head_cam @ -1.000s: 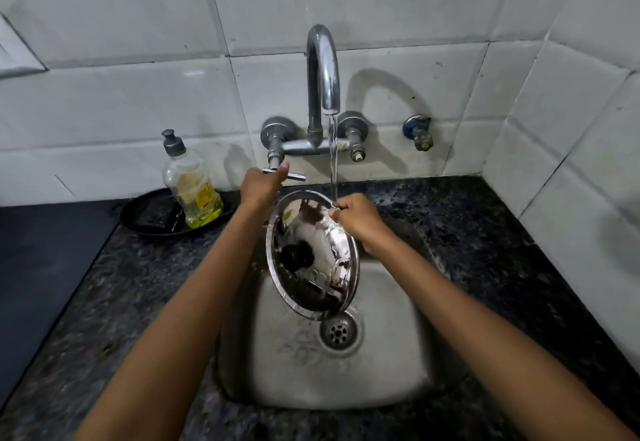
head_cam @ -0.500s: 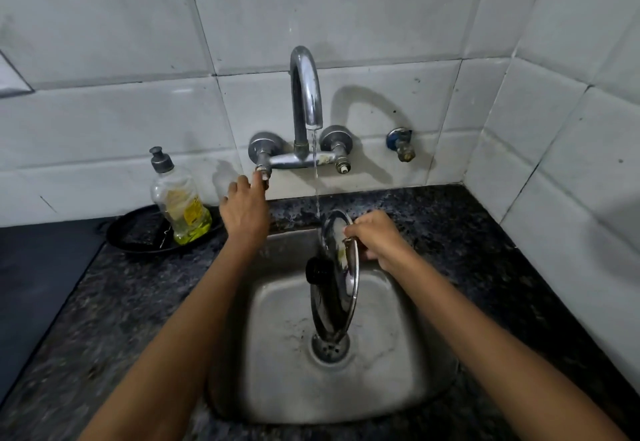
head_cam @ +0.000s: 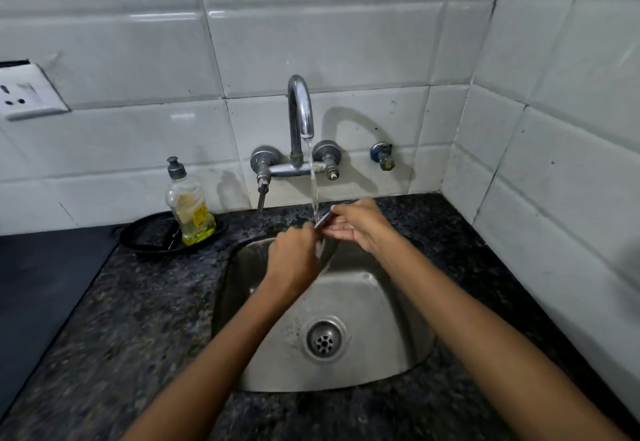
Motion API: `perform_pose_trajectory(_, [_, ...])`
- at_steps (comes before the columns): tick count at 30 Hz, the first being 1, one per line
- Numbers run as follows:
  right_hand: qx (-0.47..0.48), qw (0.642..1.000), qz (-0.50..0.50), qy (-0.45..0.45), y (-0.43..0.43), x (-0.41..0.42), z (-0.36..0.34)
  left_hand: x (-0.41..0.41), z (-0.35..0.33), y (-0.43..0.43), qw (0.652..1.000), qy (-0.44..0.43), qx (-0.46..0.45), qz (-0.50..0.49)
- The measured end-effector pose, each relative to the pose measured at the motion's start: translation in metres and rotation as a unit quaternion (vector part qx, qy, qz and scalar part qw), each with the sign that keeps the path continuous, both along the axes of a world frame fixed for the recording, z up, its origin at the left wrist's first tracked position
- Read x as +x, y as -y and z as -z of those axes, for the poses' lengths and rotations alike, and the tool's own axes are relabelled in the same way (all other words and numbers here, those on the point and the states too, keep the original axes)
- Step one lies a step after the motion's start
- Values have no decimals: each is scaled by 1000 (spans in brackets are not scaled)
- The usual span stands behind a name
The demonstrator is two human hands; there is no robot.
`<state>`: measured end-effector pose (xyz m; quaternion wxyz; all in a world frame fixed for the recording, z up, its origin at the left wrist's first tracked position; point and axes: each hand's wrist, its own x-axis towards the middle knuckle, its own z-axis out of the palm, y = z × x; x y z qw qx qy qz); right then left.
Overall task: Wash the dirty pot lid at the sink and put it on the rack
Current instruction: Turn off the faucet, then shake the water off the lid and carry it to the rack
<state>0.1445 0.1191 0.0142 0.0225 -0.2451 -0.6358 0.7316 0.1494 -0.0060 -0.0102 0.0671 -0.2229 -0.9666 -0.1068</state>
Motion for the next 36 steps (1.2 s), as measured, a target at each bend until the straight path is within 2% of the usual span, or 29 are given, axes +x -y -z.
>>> perform_pose_trajectory(1, [28, 999, -21, -7, -3, 6, -7, -2, -4, 4, 1000, -9, 9, -10])
perform_pose_trajectory(3, [185, 982, -31, -25, -12, 15, -12, -6, -7, 14, 999, -33, 22, -25])
perform_pose_trajectory(5, [373, 926, -39, -42, -22, 23, -13, -10, -10, 24, 997, -54, 46, -30])
perform_pose_trajectory(6, [426, 902, -56, -44, -28, 26, -9, -12, -12, 28, 996, -59, 60, -29])
perform_pose_trajectory(7, [440, 893, -79, -44, -32, 29, -7, -13, -16, 31, 995, -64, 75, -26])
perform_pose_trajectory(10, [416, 896, -140, -75, -41, 33, -3, -19, -31, 40, 990, -59, 123, -16])
perform_pose_trajectory(12, [383, 905, -146, -118, -44, 31, -1, -22, -45, 44, 987, -58, 152, -14])
perform_pose_trajectory(18, [326, 923, -63, -193, -41, 23, -33, -29, -87, 53, 979, -81, 188, 0])
perform_pose_trajectory(27, [371, 893, 7, -255, -30, 21, -90, -21, -141, 58, 968, -131, 216, 7])
perform_pose_trajectory(36, [400, 871, 46, -281, -28, 25, -117, -19, -160, 56, 959, -162, 234, 13])
